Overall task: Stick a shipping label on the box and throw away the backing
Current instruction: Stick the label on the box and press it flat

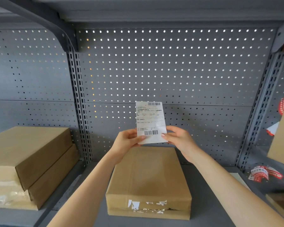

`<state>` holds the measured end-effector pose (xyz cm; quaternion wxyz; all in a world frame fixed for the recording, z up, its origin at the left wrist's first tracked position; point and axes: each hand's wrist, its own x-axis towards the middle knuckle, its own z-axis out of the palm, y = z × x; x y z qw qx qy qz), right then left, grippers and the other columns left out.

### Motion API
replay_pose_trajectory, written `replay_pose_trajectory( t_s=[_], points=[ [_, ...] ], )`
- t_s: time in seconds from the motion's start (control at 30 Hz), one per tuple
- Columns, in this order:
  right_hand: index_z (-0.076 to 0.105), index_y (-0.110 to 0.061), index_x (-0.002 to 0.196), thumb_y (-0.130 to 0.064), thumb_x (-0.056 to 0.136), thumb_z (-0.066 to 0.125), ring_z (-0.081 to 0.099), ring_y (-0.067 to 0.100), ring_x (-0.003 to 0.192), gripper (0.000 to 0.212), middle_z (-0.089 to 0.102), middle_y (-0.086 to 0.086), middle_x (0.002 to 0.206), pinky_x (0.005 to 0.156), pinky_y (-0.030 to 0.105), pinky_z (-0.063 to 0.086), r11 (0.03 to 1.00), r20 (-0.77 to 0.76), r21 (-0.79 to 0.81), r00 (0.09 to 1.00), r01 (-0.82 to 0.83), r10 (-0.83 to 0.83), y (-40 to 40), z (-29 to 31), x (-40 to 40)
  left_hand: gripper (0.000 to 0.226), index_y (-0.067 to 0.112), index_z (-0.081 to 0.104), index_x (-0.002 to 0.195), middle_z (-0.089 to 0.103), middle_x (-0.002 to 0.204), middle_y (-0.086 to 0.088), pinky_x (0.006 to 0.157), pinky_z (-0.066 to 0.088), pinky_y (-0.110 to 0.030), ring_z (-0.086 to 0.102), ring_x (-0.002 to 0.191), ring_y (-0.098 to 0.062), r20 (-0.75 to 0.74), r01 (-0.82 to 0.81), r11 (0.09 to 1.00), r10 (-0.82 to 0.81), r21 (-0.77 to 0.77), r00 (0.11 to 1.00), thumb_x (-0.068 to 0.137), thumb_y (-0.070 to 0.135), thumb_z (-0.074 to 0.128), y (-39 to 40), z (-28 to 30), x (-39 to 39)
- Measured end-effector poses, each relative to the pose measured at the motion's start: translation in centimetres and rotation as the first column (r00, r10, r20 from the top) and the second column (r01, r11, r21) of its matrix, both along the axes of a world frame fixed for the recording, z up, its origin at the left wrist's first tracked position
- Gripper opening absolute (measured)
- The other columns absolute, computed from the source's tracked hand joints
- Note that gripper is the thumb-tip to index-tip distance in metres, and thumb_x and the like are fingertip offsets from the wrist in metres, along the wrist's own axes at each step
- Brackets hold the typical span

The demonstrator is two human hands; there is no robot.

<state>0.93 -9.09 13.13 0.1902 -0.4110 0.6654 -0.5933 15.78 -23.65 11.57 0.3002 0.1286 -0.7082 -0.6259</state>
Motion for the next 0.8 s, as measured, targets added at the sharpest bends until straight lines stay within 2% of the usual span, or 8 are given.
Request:
replay_pose_trajectory(
  t_s=[0.1,0.17,0.23,0.37,0.43,0.53,0.6,0.8],
  points=[
    [0.065,-0.029,0.097,-0.014,0.084,0.068,0.067,0.005,0.084,0.02,0.071,-0.011,0.092,0.074,0.012,0.049,0.999,-0.075,0.033,0.997,0.028,-0.025,0.4,0.0,0.3,0.018,0.011,0.072,0.1,0.075,0.101,-0.006,0.083,0.056,-0.025,0.071,0.091,-0.017,-0.004,0.0,1.0,0.0,-0.004,1.0,0.082,0.011,0.07,0.0,-0.2,0.1],
    [0.064,-0.028,0.094,-0.013,0.084,0.069,0.065,-0.003,0.078,0.019,0.069,-0.014,0.088,0.062,0.005,0.046,0.998,-0.097,0.037,0.994,0.045,-0.041,0.5,-0.1,0.5,0.018,0.012,0.072,0.099,0.076,0.099,-0.005,0.08,0.056,-0.022,0.071,0.089,-0.016,0.002,-0.008,1.0,0.008,-0.022,1.0,0.081,0.009,0.071,0.1,-0.5,0.0],
    [0.064,-0.029,0.094,-0.013,0.084,0.068,0.065,0.003,0.084,0.019,0.072,-0.013,0.09,0.066,0.007,0.045,0.998,-0.103,0.049,0.994,0.047,-0.042,0.4,-0.4,0.6,0.02,0.014,0.072,0.099,0.076,0.096,-0.002,0.075,0.054,-0.017,0.071,0.086,-0.012,0.007,-0.021,0.999,0.021,-0.049,1.0,0.08,0.007,0.071,0.2,-0.7,-0.1],
    [0.067,-0.025,0.108,-0.016,0.083,0.07,0.047,0.004,0.111,0.026,0.059,-0.014,0.113,0.093,0.025,0.034,0.99,-0.13,0.066,0.985,0.122,-0.112,0.3,-1.1,0.5,0.024,0.011,0.071,0.102,0.075,0.098,-0.004,0.076,0.054,-0.017,0.07,0.084,-0.012,0.041,-0.039,0.997,0.042,-0.071,0.998,0.079,0.007,0.073,-0.1,-1.1,0.2],
    [0.067,-0.023,0.109,-0.019,0.083,0.071,0.045,0.006,0.108,0.027,0.056,-0.013,0.112,0.089,0.025,0.033,0.986,-0.14,0.07,0.98,0.154,-0.143,0.6,-1.2,0.4,0.027,0.013,0.07,0.104,0.075,0.1,-0.004,0.082,0.055,-0.022,0.071,0.088,-0.016,0.07,-0.028,0.996,0.034,-0.081,0.997,0.078,0.009,0.074,-0.3,-1.3,0.4],
    [0.069,-0.025,0.095,-0.015,0.082,0.07,0.052,0.009,0.088,0.016,0.064,-0.012,0.093,0.071,0.018,0.04,0.989,-0.158,0.067,0.98,0.134,-0.122,0.8,-1.4,0.6,0.03,0.012,0.069,0.107,0.074,0.103,-0.005,0.081,0.054,-0.022,0.07,0.09,-0.016,0.106,-0.008,0.995,0.019,-0.101,0.994,0.078,0.008,0.074,-0.4,-1.7,0.5],
    [0.07,-0.024,0.093,-0.013,0.082,0.07,0.057,0.007,0.082,0.015,0.069,-0.008,0.09,0.07,0.015,0.041,0.99,-0.152,0.086,0.984,0.112,-0.098,0.9,-1.8,0.7,0.034,0.012,0.068,0.109,0.074,0.105,-0.005,0.081,0.054,-0.022,0.07,0.09,-0.016,0.132,0.007,0.993,0.009,-0.117,0.991,0.077,0.005,0.074,-0.5,-1.9,0.6],
    [0.068,-0.024,0.099,-0.018,0.082,0.071,0.062,0.004,0.088,0.019,0.073,-0.004,0.09,0.073,0.017,0.038,0.983,-0.144,0.168,0.988,0.079,-0.055,1.2,-3.1,0.7,0.04,0.015,0.067,0.113,0.072,0.104,-0.003,0.079,0.052,-0.02,0.064,0.08,-0.014,0.234,0.011,0.98,0.037,-0.199,0.972,0.075,0.006,0.076,-0.5,-2.9,1.2]
  ],
)
